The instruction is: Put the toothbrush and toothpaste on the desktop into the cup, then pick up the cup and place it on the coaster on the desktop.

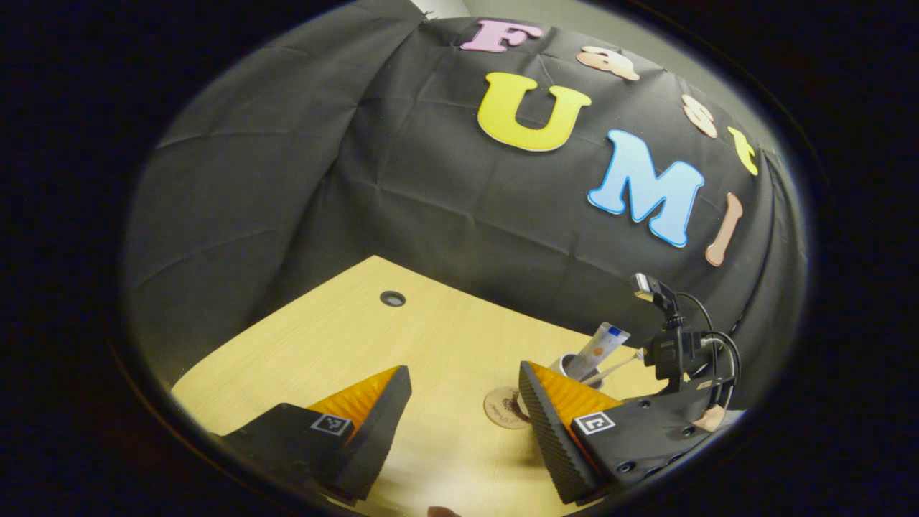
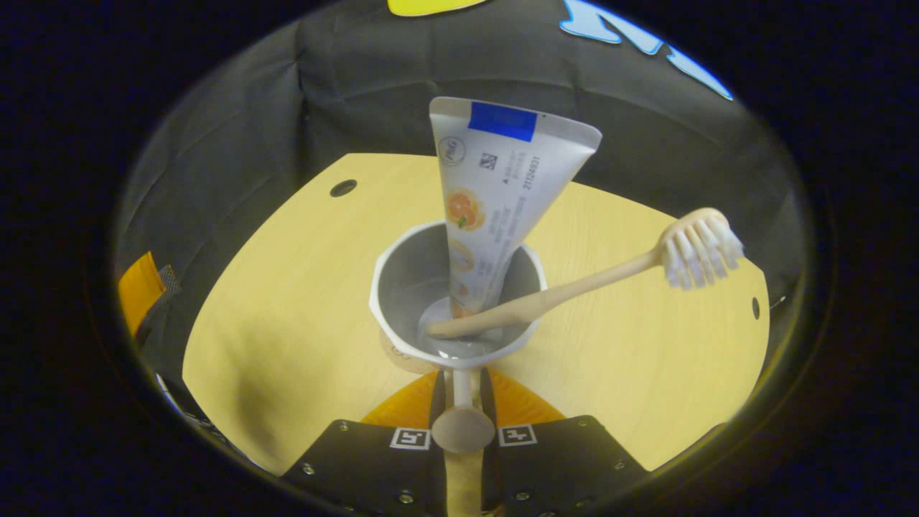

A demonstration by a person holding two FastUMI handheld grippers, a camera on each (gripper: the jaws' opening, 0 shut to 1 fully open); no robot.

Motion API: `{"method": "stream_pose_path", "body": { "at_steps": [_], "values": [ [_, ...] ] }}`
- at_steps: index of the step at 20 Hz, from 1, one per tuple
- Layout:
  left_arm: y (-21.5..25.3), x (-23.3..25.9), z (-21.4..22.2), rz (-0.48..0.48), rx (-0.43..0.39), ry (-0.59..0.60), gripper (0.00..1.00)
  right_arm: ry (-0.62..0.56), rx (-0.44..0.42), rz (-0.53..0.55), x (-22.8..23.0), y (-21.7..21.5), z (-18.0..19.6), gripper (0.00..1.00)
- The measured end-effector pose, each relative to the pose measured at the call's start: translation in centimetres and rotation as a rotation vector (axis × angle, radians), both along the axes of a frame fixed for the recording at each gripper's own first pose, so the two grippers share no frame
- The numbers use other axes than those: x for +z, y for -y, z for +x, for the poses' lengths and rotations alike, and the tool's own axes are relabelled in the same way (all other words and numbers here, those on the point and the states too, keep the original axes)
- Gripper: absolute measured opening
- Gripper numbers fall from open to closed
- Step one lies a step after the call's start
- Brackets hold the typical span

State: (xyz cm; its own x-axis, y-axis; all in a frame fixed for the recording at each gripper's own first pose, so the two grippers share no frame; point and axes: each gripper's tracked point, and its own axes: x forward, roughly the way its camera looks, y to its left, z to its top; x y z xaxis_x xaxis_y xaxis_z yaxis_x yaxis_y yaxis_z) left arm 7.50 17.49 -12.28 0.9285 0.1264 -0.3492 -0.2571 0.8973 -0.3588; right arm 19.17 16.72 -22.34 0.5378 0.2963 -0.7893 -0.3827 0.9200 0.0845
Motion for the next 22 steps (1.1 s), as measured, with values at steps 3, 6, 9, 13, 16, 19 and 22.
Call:
{"method": "stream_pose_path", "body": {
  "at_steps": [3,6,9,13,16,19,22],
  "values": [
    [-1.6,-0.1,-1.1,0.008,0.022,-0.004,0.94,0.001,0.025,-0.012,0.0,-1.3,-0.4,0.19],
    [-2.7,-0.2,-1.8,0.003,0.043,-0.004,0.96,-0.01,0.039,-0.043,-0.7,-2.8,-0.3,0.19],
    [-3.1,-0.1,-2.2,-0.004,0.052,-0.005,0.93,-0.013,0.04,-0.063,-0.7,-2.5,-0.4,0.22],
    [-2.7,-0.3,-2.2,-0.012,0.053,-0.007,0.97,0.014,0.037,-0.063,0.4,-2.4,-0.3,0.27],
    [-2.0,0.0,-2.2,-0.012,0.043,-0.004,0.96,0.045,0.043,-0.067,1.3,-2.0,-0.4,0.48],
    [-1.0,0.8,-2.3,0.003,0.032,0.006,0.96,0.059,0.048,-0.048,2.3,-1.8,-1.0,0.89],
    [0.3,1.7,-2.2,0.02,0.018,0.017,0.97,0.083,0.055,-0.021,3.6,-1.2,-2.1,0.93]
  ]
}}
